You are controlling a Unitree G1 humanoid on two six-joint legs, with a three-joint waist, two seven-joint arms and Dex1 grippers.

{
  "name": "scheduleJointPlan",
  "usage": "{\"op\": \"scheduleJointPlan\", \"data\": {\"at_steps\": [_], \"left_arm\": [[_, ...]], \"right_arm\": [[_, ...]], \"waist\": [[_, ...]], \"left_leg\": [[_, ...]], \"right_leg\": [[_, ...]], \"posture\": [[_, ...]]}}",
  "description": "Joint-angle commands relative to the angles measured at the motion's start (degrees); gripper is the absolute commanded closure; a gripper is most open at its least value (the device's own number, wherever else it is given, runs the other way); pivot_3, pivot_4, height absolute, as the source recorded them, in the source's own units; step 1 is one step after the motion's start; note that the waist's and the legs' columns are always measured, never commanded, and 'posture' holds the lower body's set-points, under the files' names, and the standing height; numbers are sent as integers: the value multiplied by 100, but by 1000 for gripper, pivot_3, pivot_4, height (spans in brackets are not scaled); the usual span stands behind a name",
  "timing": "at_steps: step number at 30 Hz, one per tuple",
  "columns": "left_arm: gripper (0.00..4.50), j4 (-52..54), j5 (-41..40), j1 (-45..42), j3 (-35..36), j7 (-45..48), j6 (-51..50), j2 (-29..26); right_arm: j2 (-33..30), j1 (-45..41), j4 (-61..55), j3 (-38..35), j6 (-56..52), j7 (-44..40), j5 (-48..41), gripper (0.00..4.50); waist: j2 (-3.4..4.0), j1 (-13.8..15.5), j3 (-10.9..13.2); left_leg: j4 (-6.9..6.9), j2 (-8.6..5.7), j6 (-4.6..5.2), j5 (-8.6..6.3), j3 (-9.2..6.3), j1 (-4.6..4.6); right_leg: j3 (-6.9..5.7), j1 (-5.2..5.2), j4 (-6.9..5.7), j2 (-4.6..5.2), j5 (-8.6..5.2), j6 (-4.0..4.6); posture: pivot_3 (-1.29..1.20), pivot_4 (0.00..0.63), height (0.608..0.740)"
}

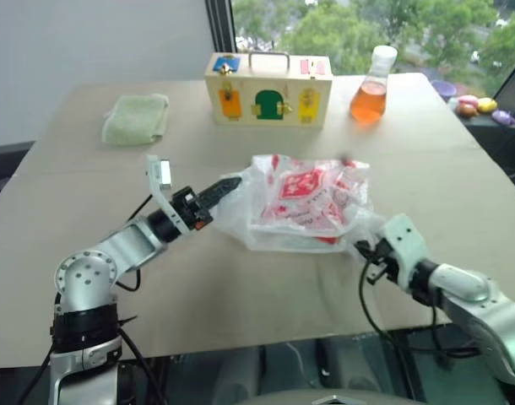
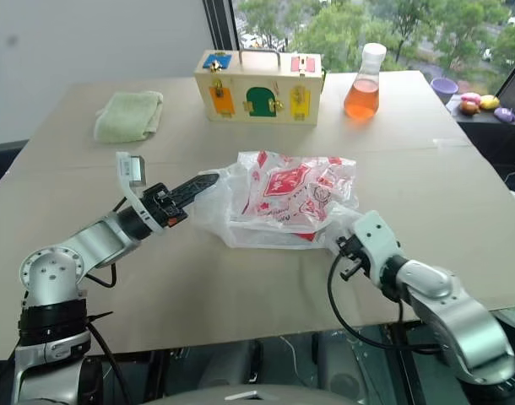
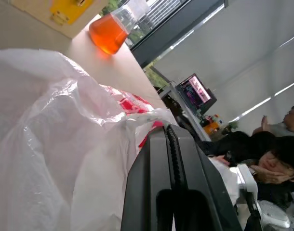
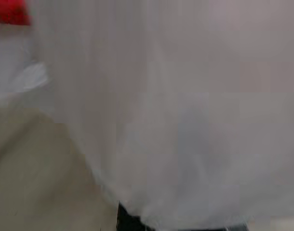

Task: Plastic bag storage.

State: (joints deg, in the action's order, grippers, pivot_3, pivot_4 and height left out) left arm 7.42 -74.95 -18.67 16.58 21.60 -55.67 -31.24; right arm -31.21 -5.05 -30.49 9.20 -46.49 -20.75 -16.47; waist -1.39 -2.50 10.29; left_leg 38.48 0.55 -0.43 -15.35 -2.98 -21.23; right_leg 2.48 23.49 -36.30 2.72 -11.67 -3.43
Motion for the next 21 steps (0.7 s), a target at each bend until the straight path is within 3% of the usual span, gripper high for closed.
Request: {"op": "scheduleJointPlan", "data": {"at_steps": [1, 5, 9, 10, 13, 18, 19, 21], "left_arm": [[4452, -200, 745, -438, -215, 87, 448, 107], [4452, -299, 1395, -695, -271, 232, 768, 78], [4452, 464, 1719, -118, -107, 523, 979, -238], [4500, 692, 1868, 140, -81, 768, 1173, -341], [4500, 1261, 2151, 816, 130, 1048, 1666, -410], [2183, 1642, 2425, 1713, 402, 1608, 2175, -525], [1685, 1658, 2534, 1861, 462, 1701, 2294, -570], [698, 1857, 2830, 2342, 481, 2030, 2533, -740]], "right_arm": [[520, -991, 1542, 288, 887, 349, 704, 4500], [789, -1878, 2859, 190, 1624, 336, 1044, 4500], [388, -1511, 2148, -159, 1811, -295, 744, 4500], [258, -1248, 1729, -332, 1769, -508, 525, 3924], [-27, -448, 533, -879, 1620, -919, -90, 2838], [-247, 618, -797, -1860, 1275, -1206, -1067, 265], [-264, 798, -996, -2063, 1220, -1253, -1291, 0], [-360, 1229, -1374, -2540, 1184, -1485, -1794, 0]], "waist": [[-1, 9, 0], [3, 19, -2], [6, 37, -7], [10, 37, -9], [19, 49, -12], [22, 81, -10], [22, 91, -7], [19, 95, -5]], "left_leg": [[-6, -4, 2, 1, -3, -5], [-7, -8, 23, 24, -3, -43], [-41, -12, -3, 27, -4, -111], [-41, -14, -3, 25, -5, -164], [-43, -26, 5, 17, -7, -246], [-35, -24, 32, -5, 2, -235], [-26, -22, 36, -6, 2, -219], [-16, -11, 39, -6, 5, -148]], "right_leg": [[2, 0, -1, 0, 0, 0], [12, 41, -19, -12, 24, 27], [9, 121, -15, -1, 20, 16], [8, 168, -25, 5, 20, 15], [-4, 254, -41, 30, 21, 14], [-13, 210, 36, 30, 20, 2], [-13, 190, 35, 26, 19, 1], [-12, 122, 36, 13, 6, 11]], "posture": [[0, 150, 740], [0, 150, 740], [0, 150, 740], [0, 150, 740], [0, 150, 740], [0, 150, 740], [0, 150, 740], [0, 150, 740]]}}
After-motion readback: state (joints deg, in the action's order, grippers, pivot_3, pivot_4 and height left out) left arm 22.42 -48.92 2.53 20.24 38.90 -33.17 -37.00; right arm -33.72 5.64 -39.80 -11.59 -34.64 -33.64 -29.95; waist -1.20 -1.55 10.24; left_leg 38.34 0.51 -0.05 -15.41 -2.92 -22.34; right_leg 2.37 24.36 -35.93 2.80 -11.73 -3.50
